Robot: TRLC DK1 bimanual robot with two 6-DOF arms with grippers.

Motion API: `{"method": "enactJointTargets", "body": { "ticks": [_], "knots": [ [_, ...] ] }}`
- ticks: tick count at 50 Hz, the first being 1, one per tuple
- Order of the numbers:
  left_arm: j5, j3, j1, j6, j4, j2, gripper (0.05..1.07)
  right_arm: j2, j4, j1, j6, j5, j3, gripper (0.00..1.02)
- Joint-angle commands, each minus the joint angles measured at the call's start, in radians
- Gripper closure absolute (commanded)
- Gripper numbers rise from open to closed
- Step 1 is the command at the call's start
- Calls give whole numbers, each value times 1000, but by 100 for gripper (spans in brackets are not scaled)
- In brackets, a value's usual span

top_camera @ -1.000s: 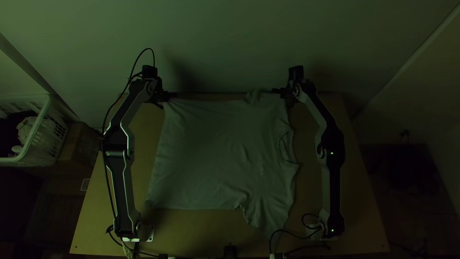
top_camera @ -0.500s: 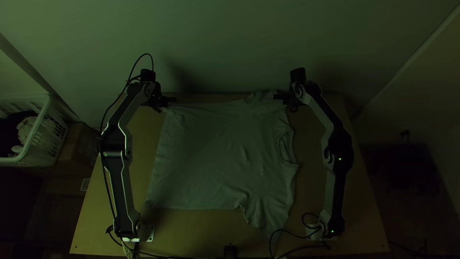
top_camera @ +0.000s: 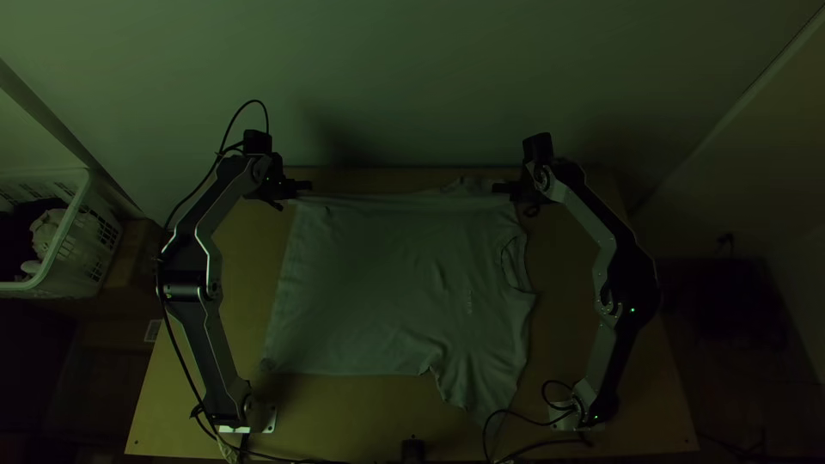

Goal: Fold the t-shirt

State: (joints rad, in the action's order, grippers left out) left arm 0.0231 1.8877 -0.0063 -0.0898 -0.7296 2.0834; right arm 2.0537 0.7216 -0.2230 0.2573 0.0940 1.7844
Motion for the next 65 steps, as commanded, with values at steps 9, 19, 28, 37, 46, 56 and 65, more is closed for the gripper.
{"method": "enactJointTargets", "body": {
  "ticks": [9,19,28,37,46,56,65],
  "knots": [
    [8,-188,-1,-2,59,-155,105,-145,-36,-35,-7,32,-174,100],
    [8,-355,-15,4,142,-261,105,-236,-67,-62,-1,42,-301,100],
    [8,-476,-23,4,179,-342,105,-314,-94,-78,2,53,-411,100],
    [8,-598,-23,4,225,-424,105,-388,-96,-79,-4,53,-499,100],
    [8,-670,-21,9,225,-485,105,-457,-100,-79,-20,53,-582,100],
    [8,-737,-21,15,225,-537,105,-501,-102,-81,-49,53,-648,100],
    [8,-802,-17,28,242,-562,105,-514,-119,-79,-73,53,-712,100]
  ]
}}
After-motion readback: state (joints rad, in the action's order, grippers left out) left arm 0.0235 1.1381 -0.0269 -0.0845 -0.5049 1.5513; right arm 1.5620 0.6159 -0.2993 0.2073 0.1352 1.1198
